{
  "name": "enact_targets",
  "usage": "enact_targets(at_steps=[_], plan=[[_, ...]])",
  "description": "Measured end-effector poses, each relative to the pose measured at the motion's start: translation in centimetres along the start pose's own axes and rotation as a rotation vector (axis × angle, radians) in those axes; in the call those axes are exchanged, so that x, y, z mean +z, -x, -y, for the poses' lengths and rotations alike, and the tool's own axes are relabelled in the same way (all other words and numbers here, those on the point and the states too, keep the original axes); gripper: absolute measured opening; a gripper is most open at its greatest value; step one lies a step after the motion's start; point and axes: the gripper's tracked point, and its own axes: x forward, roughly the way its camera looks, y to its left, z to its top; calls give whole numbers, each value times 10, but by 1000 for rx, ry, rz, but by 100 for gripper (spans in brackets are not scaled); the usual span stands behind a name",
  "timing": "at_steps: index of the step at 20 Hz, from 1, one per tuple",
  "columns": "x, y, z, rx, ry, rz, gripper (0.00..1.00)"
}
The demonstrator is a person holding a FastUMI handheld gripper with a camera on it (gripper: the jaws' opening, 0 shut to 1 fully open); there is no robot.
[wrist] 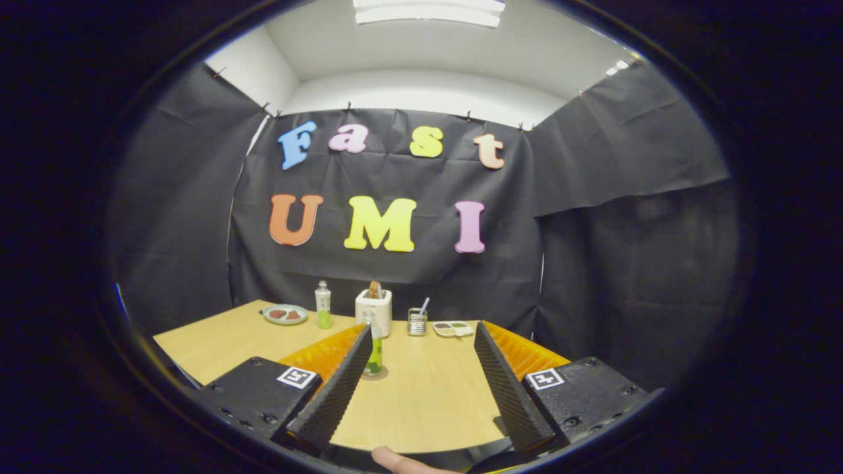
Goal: Take the bottle from table, then pour the juice into the cup, finally place the bottle on the coaster
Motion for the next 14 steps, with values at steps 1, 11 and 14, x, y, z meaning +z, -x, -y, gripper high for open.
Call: enact_targets(at_steps=[1, 11, 14], plan=[[-7, 3, 3, -12, -7, -13, 100], [-66, -17, 3, 2, 82, -109, 99], [-66, -18, 0, 11, 82, -102, 99]])
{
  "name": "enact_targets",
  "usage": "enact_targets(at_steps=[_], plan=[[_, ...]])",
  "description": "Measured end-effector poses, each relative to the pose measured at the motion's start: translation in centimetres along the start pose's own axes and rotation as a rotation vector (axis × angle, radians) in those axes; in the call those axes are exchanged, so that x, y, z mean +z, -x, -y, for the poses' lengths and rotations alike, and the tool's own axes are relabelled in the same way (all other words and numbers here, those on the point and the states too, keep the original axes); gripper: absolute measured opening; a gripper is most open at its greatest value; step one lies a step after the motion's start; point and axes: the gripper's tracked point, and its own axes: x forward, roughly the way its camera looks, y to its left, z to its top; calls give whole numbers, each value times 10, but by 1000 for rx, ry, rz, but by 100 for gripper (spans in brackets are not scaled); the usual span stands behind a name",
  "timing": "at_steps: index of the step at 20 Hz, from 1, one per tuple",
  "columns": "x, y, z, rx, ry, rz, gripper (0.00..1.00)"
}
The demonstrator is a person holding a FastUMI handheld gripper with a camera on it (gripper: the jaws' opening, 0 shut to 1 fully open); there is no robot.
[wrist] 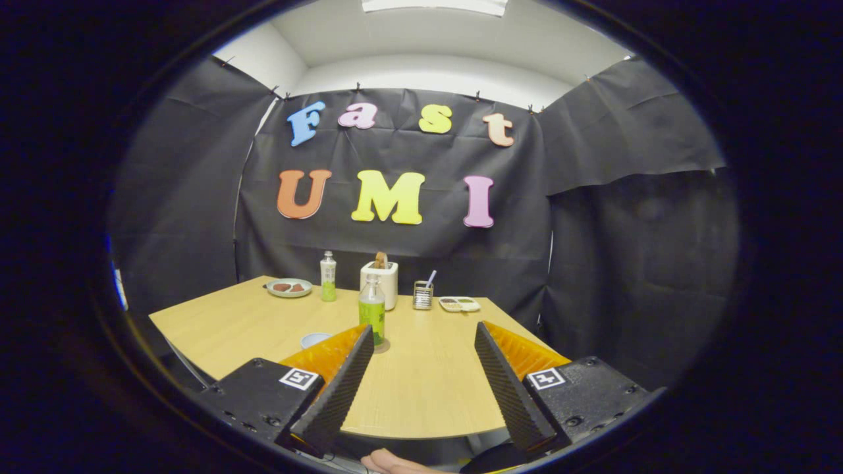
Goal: Take the bottle from table, then pour the juice into the cup, finally place the bottle on the coaster
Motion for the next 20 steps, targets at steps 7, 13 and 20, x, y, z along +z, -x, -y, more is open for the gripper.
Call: enact_targets(at_steps=[7, 13, 20], plan=[[-5, -2, 0, 6, 15, 0, 99], [-12, -6, 1, 5, 23, -22, 99], [-12, -8, -1, 11, 48, -12, 99]])
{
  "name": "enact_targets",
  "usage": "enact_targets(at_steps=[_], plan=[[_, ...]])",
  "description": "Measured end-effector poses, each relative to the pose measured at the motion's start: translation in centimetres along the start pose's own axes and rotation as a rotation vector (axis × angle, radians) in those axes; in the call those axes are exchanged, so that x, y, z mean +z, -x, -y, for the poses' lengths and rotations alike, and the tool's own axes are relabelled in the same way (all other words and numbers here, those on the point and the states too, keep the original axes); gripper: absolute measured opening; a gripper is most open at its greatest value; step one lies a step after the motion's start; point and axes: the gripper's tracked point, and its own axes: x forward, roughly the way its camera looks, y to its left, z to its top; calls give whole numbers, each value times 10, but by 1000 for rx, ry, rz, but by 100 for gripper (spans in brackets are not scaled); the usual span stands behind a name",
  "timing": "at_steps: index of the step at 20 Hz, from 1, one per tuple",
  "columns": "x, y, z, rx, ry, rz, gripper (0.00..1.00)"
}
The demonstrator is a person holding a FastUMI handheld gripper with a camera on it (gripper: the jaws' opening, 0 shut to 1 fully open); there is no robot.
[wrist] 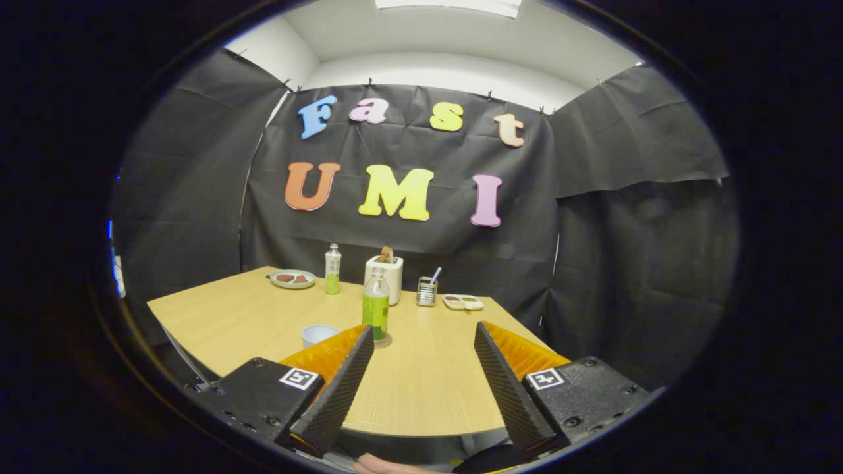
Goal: Take the bottle from table, then pour the juice into the cup, finally place the bottle on the coaster
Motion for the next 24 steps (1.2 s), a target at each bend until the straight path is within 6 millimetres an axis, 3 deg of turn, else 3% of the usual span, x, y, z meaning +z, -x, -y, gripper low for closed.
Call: enact_targets(at_steps=[24], plan=[[3, 2, 6, -27, 3, 30, 100]])
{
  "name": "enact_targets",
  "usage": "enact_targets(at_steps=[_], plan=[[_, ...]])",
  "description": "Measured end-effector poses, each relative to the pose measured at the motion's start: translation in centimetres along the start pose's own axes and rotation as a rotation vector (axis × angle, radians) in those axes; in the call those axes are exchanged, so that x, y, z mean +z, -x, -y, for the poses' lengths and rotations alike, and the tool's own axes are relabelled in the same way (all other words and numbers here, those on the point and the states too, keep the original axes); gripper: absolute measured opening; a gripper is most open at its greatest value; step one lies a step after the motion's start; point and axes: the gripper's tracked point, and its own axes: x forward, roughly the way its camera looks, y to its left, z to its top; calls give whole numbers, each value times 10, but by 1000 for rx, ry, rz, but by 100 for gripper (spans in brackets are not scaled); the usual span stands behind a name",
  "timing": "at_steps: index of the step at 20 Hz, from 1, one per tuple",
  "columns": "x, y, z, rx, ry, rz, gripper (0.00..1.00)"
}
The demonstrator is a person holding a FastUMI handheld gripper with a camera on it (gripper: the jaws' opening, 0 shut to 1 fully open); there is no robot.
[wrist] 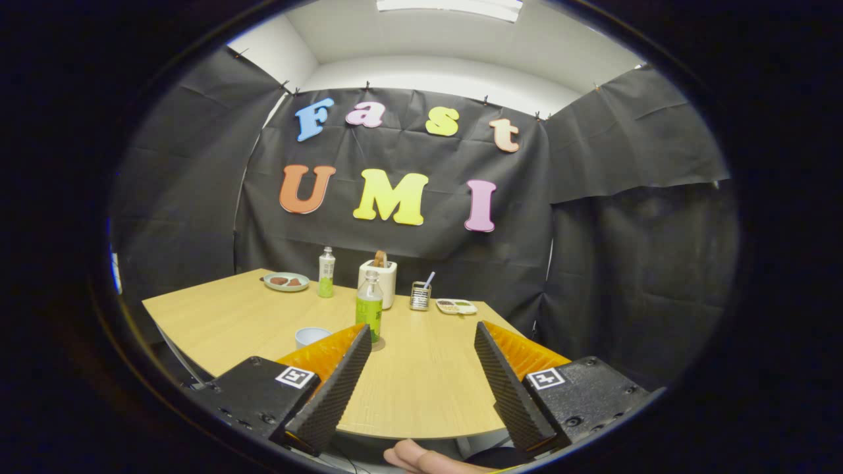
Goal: Take the bottle from table, then pour the juice into the cup, finally place the bottle on the coaster
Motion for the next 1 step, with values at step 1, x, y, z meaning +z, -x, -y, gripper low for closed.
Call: enact_targets(at_steps=[1], plan=[[3, 1, -1, 3, 1, 5, 100]])
